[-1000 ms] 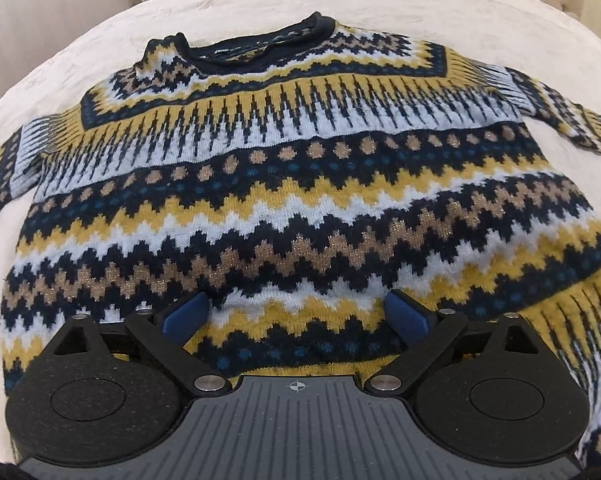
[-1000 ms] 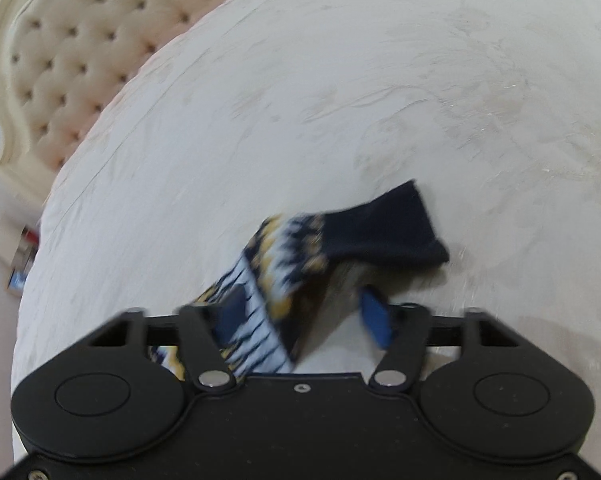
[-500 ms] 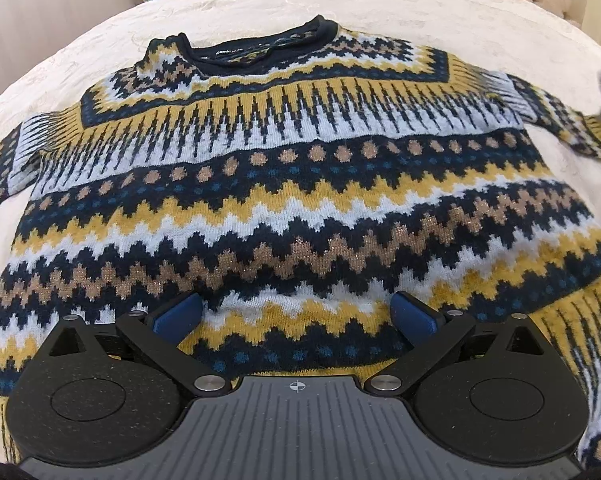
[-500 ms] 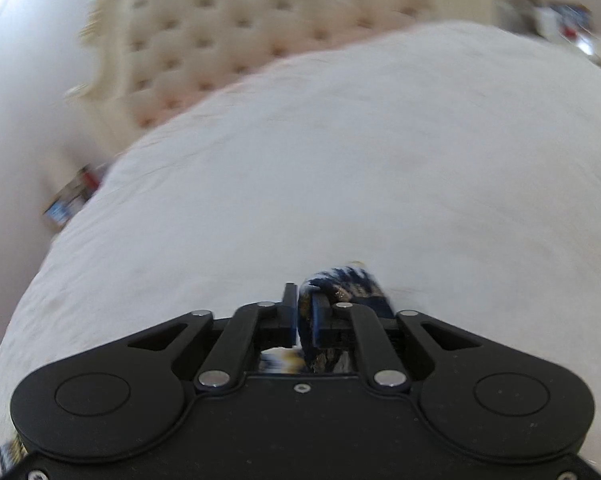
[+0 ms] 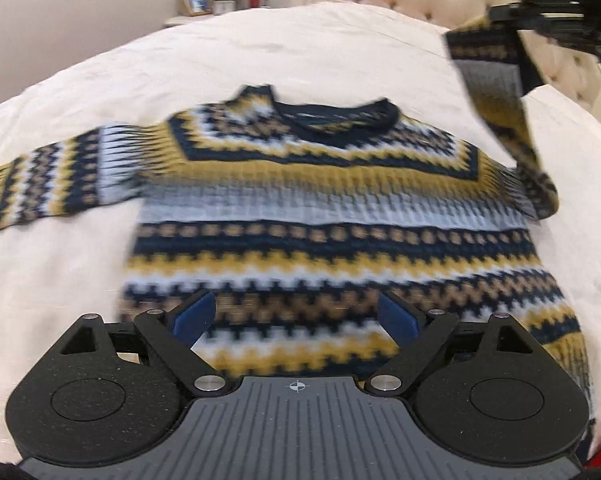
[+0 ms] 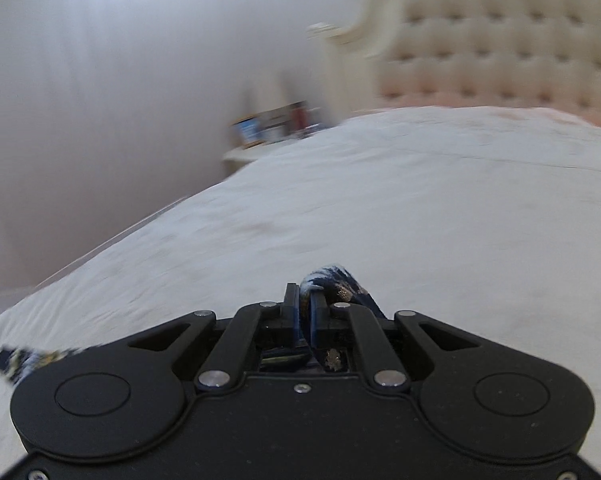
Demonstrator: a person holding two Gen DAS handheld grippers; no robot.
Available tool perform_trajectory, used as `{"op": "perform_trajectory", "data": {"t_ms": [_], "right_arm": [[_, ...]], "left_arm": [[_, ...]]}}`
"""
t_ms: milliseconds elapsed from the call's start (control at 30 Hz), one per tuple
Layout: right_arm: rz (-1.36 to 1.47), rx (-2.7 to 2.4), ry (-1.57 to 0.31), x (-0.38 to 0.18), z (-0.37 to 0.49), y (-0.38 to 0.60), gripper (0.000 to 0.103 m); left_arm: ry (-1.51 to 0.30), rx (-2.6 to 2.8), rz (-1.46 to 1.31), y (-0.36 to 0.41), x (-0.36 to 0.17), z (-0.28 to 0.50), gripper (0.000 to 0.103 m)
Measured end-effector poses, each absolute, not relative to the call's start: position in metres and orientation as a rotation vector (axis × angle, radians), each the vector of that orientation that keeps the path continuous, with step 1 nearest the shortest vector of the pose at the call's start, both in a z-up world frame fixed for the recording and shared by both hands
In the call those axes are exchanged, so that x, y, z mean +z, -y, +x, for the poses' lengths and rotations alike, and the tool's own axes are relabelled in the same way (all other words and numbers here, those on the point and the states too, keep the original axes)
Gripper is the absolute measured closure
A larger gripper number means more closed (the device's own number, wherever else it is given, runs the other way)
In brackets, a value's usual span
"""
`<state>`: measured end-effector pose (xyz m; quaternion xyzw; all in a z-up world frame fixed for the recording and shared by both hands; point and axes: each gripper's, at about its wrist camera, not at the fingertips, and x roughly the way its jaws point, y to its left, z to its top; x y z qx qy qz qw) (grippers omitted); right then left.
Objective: Fold small clothes
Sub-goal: 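Lift the cuff with the right tool and lay it across the sweater body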
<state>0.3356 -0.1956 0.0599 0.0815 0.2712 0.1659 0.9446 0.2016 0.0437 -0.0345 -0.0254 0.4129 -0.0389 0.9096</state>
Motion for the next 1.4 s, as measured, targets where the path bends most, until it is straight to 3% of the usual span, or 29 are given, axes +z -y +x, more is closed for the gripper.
{"op": "perform_trajectory", "data": {"t_ms": [267, 433, 467, 500, 567, 600, 867, 1167, 1400], "right_arm": [[0.027, 0.475, -0.640, 0.003, 0.315, 0.085, 0.091], [-0.004, 0.513, -0.706, -0.033, 0.303, 0.065, 0.082], [-0.005, 0.519, -0.706, -0.036, 0.297, 0.063, 0.079], [-0.001, 0.526, -0.706, -0.040, 0.294, 0.064, 0.063], [0.020, 0.521, -0.689, -0.042, 0.285, 0.076, 0.046], [0.032, 0.510, -0.669, -0.042, 0.279, 0.081, 0.043], [0.096, 0.403, -0.567, -0.044, 0.260, 0.148, 0.039], [0.230, 0.187, -0.486, -0.059, 0.275, 0.212, 0.038], [0.355, 0.178, -0.551, -0.074, 0.294, 0.226, 0.034]], "left_arm": [[-0.875, 0.008, -0.114, -0.103, -0.042, 0.192, 0.015], [-0.887, 0.029, -0.141, -0.126, -0.047, 0.186, 0.015], [-0.886, 0.029, -0.145, -0.129, -0.047, 0.187, 0.015], [-0.884, 0.029, -0.146, -0.131, -0.046, 0.186, 0.015], [-0.876, 0.029, -0.147, -0.134, -0.044, 0.189, 0.015], [-0.871, 0.028, -0.146, -0.135, -0.043, 0.190, 0.015], [-0.836, 0.001, -0.117, -0.115, -0.033, 0.217, 0.015], [-0.787, -0.038, 0.151, -0.044, -0.039, 0.263, 0.015], [-0.783, 0.002, 0.280, -0.017, -0.059, 0.299, 0.015]]}}
